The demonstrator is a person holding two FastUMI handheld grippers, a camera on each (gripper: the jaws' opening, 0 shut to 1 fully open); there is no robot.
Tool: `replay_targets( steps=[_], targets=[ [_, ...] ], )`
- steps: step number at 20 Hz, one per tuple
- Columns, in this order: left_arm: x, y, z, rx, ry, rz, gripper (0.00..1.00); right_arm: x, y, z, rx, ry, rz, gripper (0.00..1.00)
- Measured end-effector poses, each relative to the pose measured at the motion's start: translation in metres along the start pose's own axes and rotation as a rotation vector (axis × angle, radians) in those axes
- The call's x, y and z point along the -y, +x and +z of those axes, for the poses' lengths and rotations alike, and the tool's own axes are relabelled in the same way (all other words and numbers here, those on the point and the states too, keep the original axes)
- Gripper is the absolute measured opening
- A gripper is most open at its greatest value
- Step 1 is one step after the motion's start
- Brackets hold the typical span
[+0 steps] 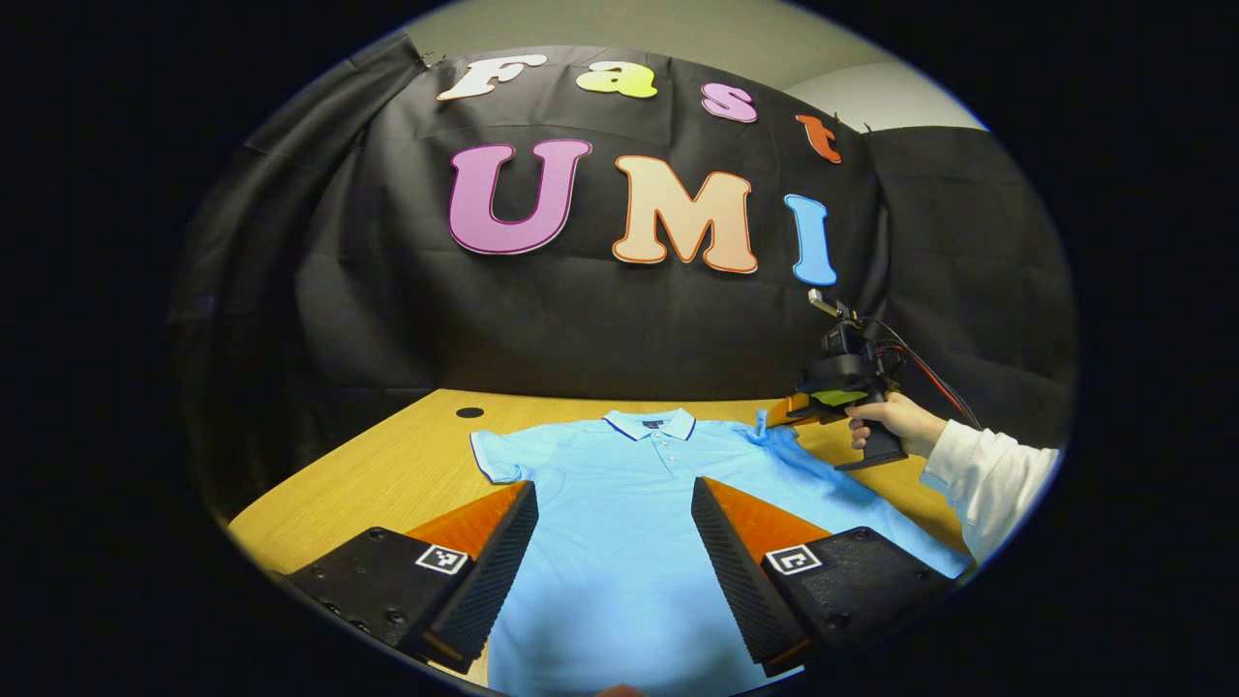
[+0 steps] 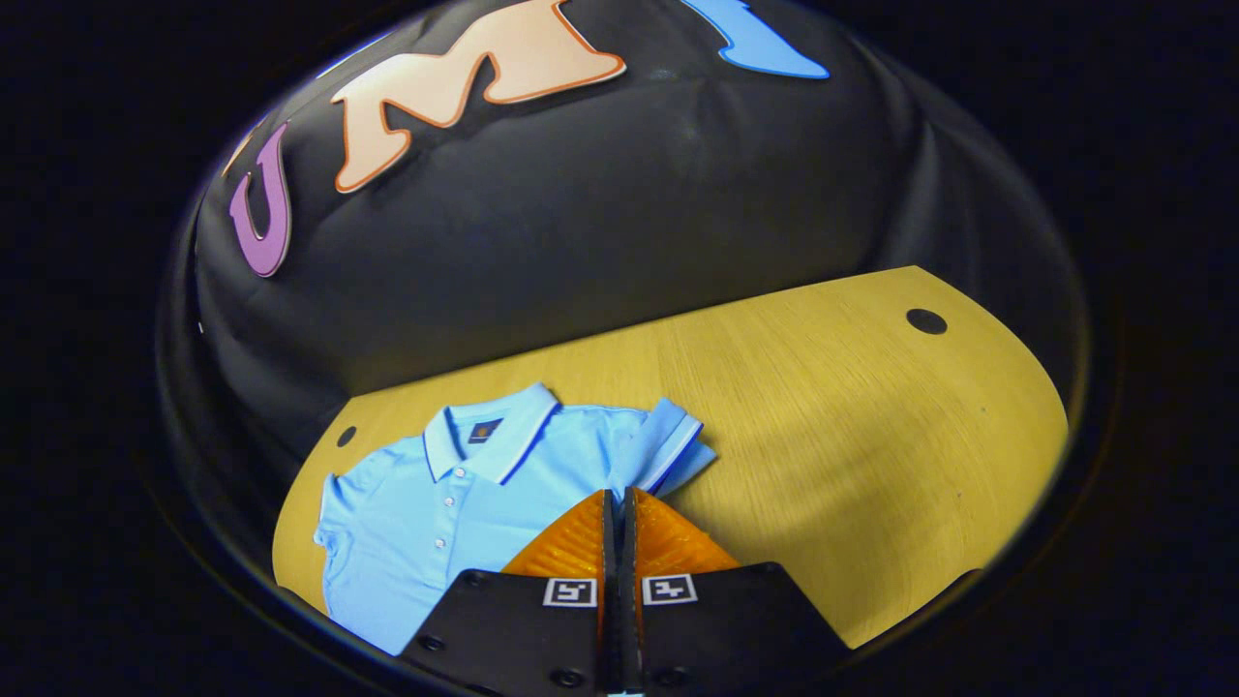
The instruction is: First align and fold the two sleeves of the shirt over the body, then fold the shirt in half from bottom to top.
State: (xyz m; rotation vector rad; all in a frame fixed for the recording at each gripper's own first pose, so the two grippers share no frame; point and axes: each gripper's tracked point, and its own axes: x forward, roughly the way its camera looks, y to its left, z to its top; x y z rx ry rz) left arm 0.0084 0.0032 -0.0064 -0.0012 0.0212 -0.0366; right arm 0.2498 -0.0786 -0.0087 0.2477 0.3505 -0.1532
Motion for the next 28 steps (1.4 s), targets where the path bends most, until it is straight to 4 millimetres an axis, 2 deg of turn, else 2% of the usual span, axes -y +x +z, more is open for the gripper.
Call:
replay_targets(
  steps=[4, 8, 11, 13, 16, 18, 19, 20, 23, 24, 25, 28],
  targets=[
    [0.001, 0.0, 0.0, 0.001, 0.008, 0.0, 0.95, -0.056, -0.007, -0.013, 0.0, -0.021, 0.112, 0.03],
    [-0.002, 0.0, 0.003, 0.011, 0.012, 0.01, 0.95, -0.107, -0.008, -0.047, -0.044, -0.095, 0.192, 0.03],
    [-0.002, 0.0, 0.004, 0.013, 0.01, 0.01, 0.95, -0.125, -0.001, -0.072, -0.096, -0.146, 0.201, 0.03],
    [-0.003, 0.001, 0.002, 0.006, 0.006, 0.012, 0.95, -0.13, 0.003, -0.083, -0.122, -0.156, 0.205, 0.03],
    [-0.004, 0.002, 0.0, -0.004, -0.009, 0.012, 0.95, -0.132, 0.004, -0.088, -0.139, -0.157, 0.208, 0.05],
    [-0.004, 0.001, 0.001, -0.003, -0.005, 0.014, 0.95, -0.138, 0.001, -0.087, -0.133, -0.164, 0.238, 0.1],
    [-0.003, 0.001, 0.001, -0.002, -0.004, 0.01, 0.95, -0.143, -0.004, -0.088, -0.135, -0.158, 0.272, 0.18],
    [-0.002, 0.001, 0.001, -0.002, -0.003, 0.009, 0.95, -0.151, -0.01, -0.089, -0.142, -0.148, 0.309, 0.22],
    [-0.004, 0.001, 0.003, 0.001, -0.001, 0.01, 0.95, -0.151, -0.02, -0.087, -0.118, -0.203, 0.31, 0.98],
    [-0.005, 0.001, 0.003, 0.001, 0.002, 0.015, 0.95, -0.146, -0.024, -0.085, -0.099, -0.24, 0.289, 0.89],
    [-0.008, 0.001, 0.004, -0.002, 0.007, 0.019, 0.95, -0.146, -0.034, -0.083, -0.084, -0.265, 0.284, 0.97],
    [-0.017, 0.004, 0.004, -0.003, 0.011, 0.036, 0.95, -0.156, -0.072, -0.076, -0.041, -0.236, 0.338, 0.98]
  ],
)
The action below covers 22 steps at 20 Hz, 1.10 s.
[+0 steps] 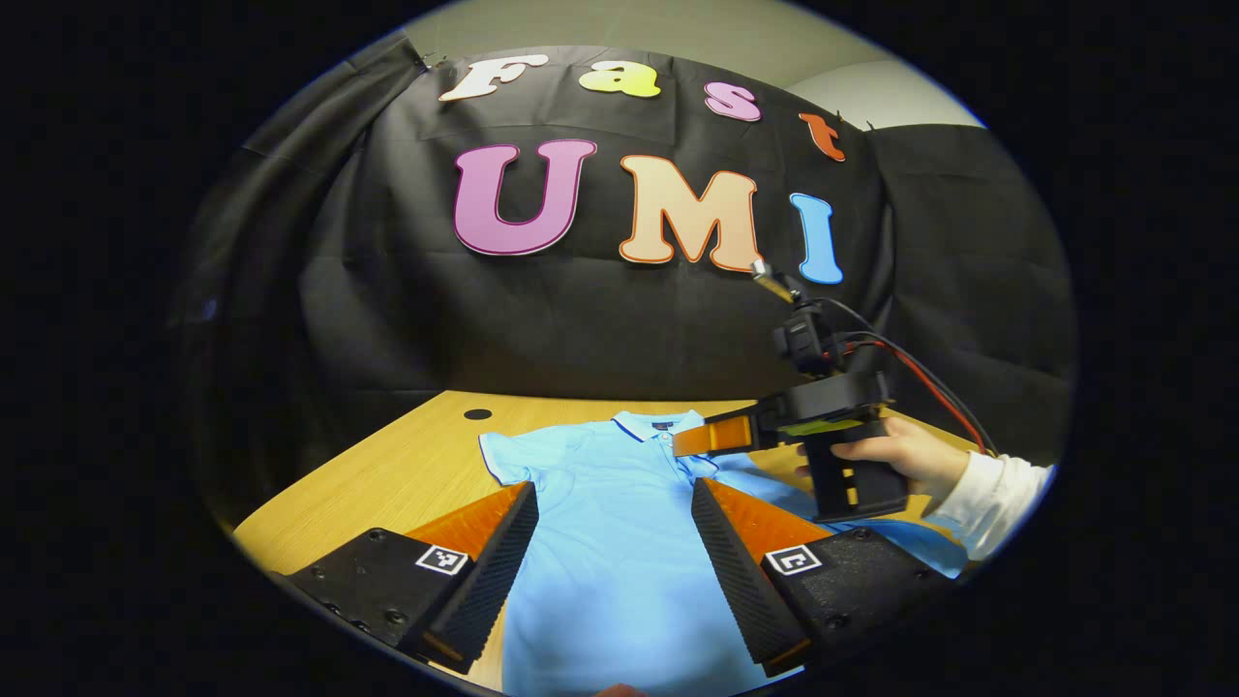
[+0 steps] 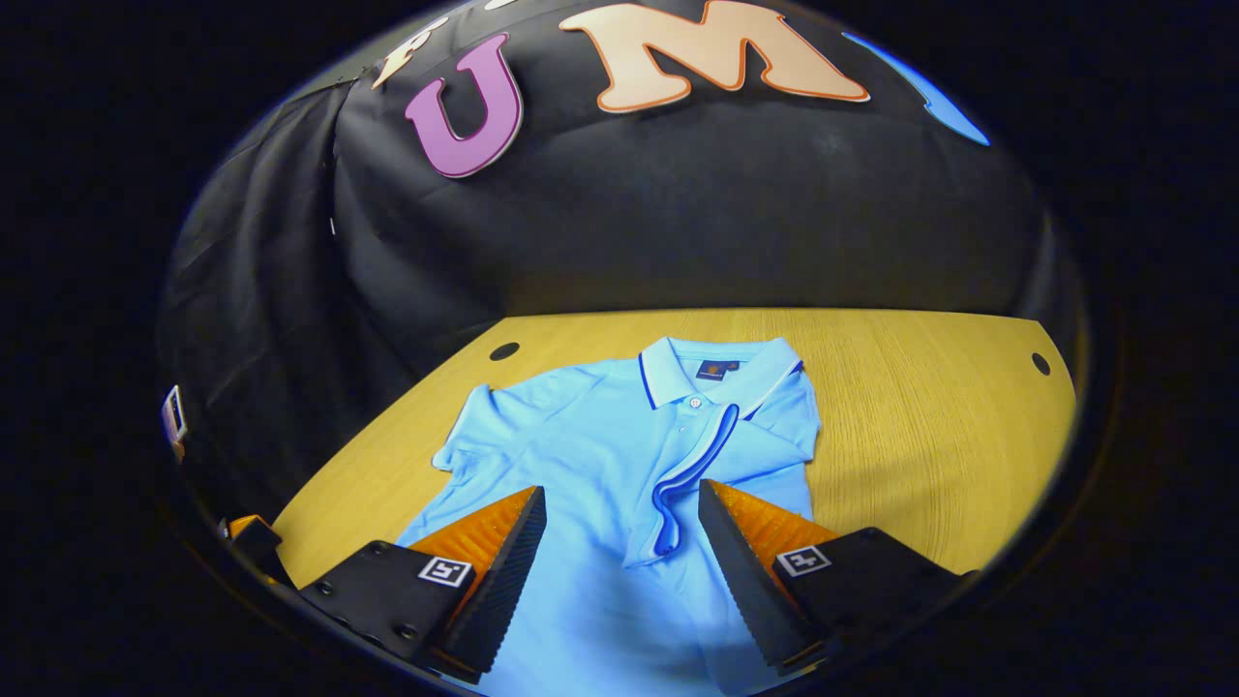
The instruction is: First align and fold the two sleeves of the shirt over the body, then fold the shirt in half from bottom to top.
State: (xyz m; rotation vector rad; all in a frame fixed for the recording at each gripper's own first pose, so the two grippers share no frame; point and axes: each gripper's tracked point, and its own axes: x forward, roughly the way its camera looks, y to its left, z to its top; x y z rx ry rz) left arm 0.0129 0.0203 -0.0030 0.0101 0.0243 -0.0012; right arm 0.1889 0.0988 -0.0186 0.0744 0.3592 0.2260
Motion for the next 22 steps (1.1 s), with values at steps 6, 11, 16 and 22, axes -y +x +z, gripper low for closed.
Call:
replay_targets(
  steps=[6, 11, 16, 22],
  targets=[
    [-0.033, 0.015, -0.015, -0.056, -0.026, 0.074, 0.95, 0.002, -0.099, 0.014, 0.197, -0.084, 0.018, 0.98],
    [-0.056, 0.034, -0.006, -0.097, 0.012, 0.106, 0.95, 0.018, -0.154, -0.015, 0.277, -0.044, 0.025, 0.98],
    [-0.063, 0.074, -0.007, -0.159, -0.012, 0.091, 0.94, 0.042, -0.188, -0.044, 0.293, 0.004, 0.01, 0.98],
    [-0.086, 0.142, -0.035, -0.295, -0.084, 0.133, 0.95, 0.068, -0.212, -0.052, 0.34, -0.065, -0.063, 0.98]
  ],
)
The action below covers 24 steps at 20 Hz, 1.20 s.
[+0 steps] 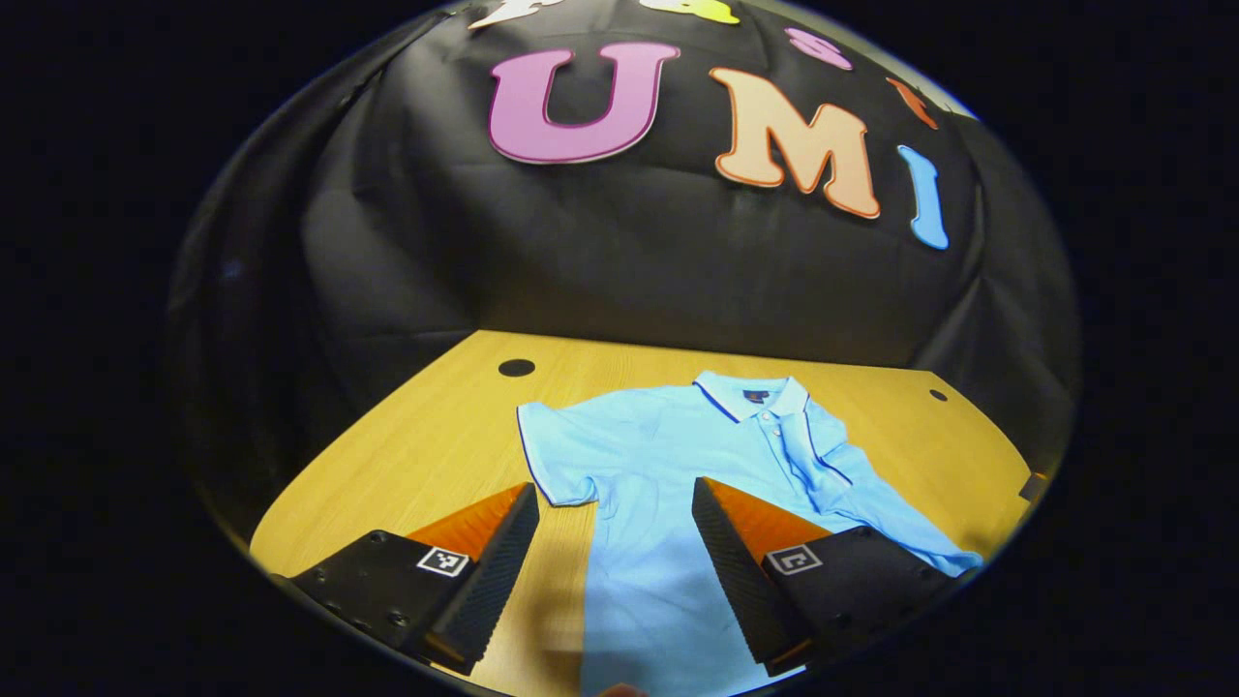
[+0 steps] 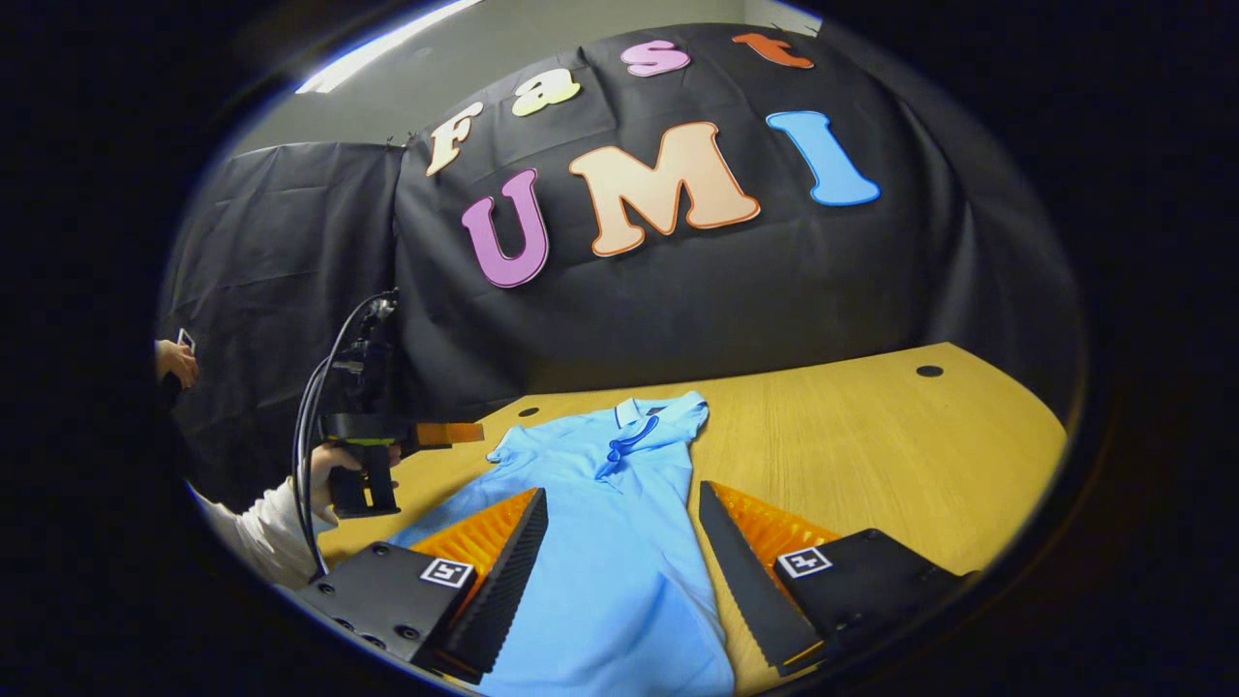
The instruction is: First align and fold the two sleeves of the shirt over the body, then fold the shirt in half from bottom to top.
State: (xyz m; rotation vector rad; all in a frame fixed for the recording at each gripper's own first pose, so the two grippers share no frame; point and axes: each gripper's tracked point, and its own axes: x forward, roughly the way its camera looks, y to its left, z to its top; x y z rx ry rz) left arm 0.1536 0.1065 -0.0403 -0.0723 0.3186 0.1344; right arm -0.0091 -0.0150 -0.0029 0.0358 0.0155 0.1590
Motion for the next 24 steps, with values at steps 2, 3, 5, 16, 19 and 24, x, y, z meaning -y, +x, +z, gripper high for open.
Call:
replay_targets(
  steps=[2, 3, 5, 16, 19, 24],
  targets=[
    [-0.007, 0.023, 0.0, -0.038, 0.001, 0.016, 0.95, 0.009, -0.002, -0.004, -0.003, -0.033, -0.028, 0.98],
    [-0.012, 0.033, -0.003, -0.065, 0.0, 0.03, 0.95, 0.008, -0.003, -0.007, -0.009, -0.035, -0.028, 0.98],
    [-0.021, 0.056, -0.004, -0.105, -0.031, 0.053, 0.95, 0.007, -0.006, -0.01, -0.016, -0.027, -0.017, 0.98],
    [-0.046, 0.103, -0.025, -0.231, -0.046, 0.138, 0.96, 0.042, -0.015, -0.021, -0.031, 0.024, -0.074, 0.98],
    [-0.05, 0.103, -0.028, -0.245, -0.031, 0.163, 0.94, 0.044, -0.016, -0.024, -0.023, 0.027, -0.079, 0.98],
    [-0.047, 0.103, -0.027, -0.239, -0.033, 0.147, 0.83, 0.036, -0.019, -0.03, -0.035, 0.075, -0.037, 0.98]
  ],
)
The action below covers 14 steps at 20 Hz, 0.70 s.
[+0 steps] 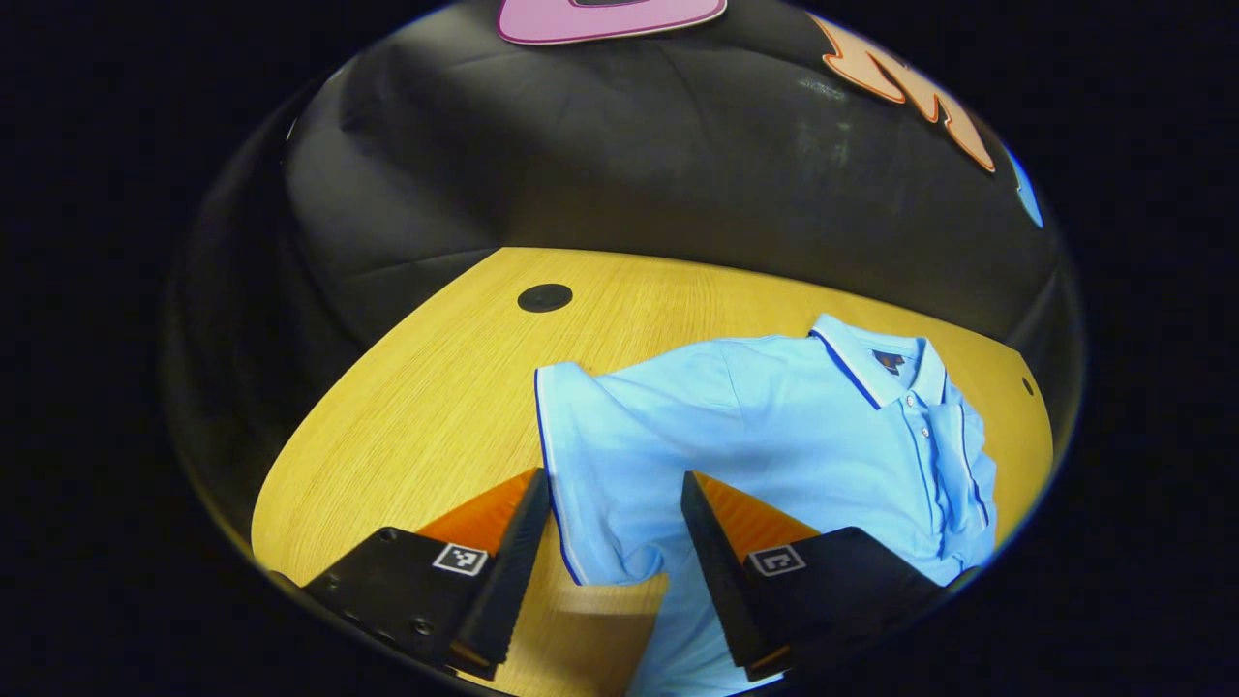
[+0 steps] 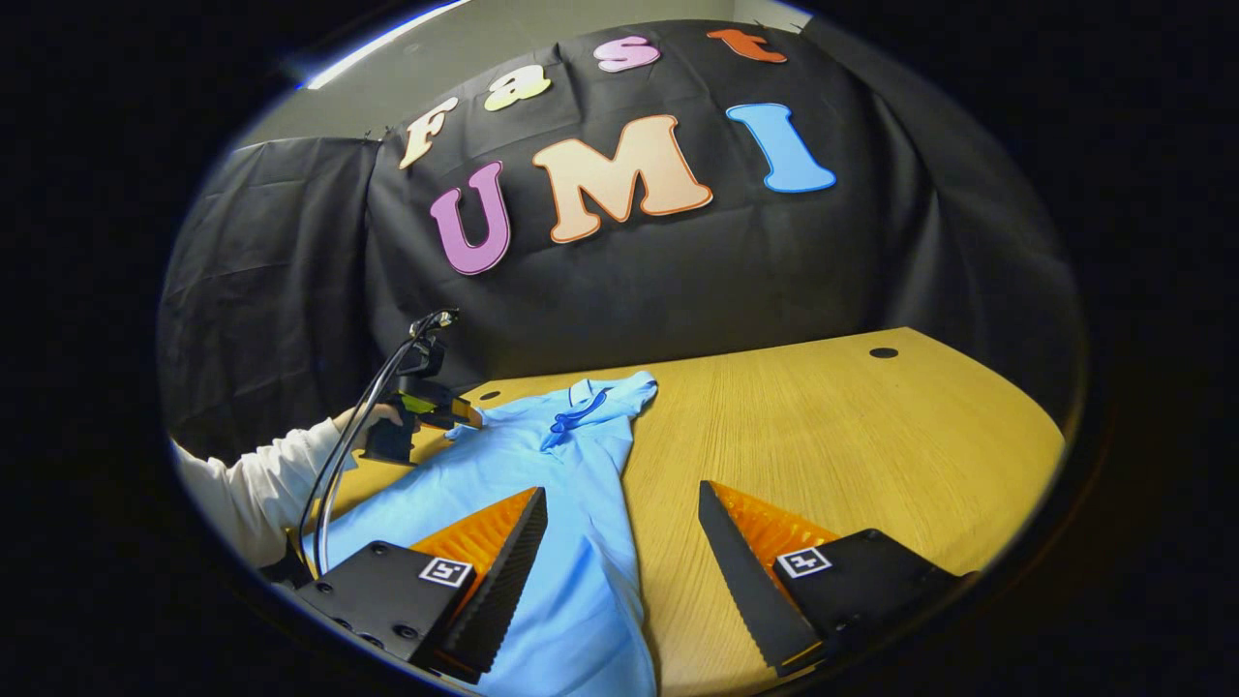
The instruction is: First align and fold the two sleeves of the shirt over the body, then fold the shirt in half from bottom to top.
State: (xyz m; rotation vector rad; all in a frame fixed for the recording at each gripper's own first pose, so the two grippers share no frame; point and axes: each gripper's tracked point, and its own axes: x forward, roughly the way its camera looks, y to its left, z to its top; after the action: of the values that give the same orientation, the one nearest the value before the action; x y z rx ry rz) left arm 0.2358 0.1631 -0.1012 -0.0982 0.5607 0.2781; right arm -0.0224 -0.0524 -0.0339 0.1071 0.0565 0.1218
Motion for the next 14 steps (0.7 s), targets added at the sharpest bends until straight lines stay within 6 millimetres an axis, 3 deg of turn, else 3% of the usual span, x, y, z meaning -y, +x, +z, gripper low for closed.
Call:
replay_targets(
  steps=[5, 7, 11, 14],
  targets=[
    [0.017, -0.006, 0.002, 0.001, 0.0, -0.062, 0.08, 0.011, 0.005, -0.01, -0.026, -0.001, 0.0, 0.98],
    [0.017, -0.005, 0.003, 0.009, 0.022, -0.078, 0.02, 0.005, 0.006, -0.011, -0.026, -0.008, 0.014, 0.98],
    [0.02, -0.009, 0.003, 0.015, 0.022, -0.118, 0.02, 0.008, 0.001, -0.007, -0.011, -0.002, 0.019, 0.98],
    [0.025, -0.017, 0.02, 0.074, -0.019, -0.137, 0.0, 0.009, -0.001, -0.007, -0.009, 0.011, 0.017, 0.98]
  ],
)
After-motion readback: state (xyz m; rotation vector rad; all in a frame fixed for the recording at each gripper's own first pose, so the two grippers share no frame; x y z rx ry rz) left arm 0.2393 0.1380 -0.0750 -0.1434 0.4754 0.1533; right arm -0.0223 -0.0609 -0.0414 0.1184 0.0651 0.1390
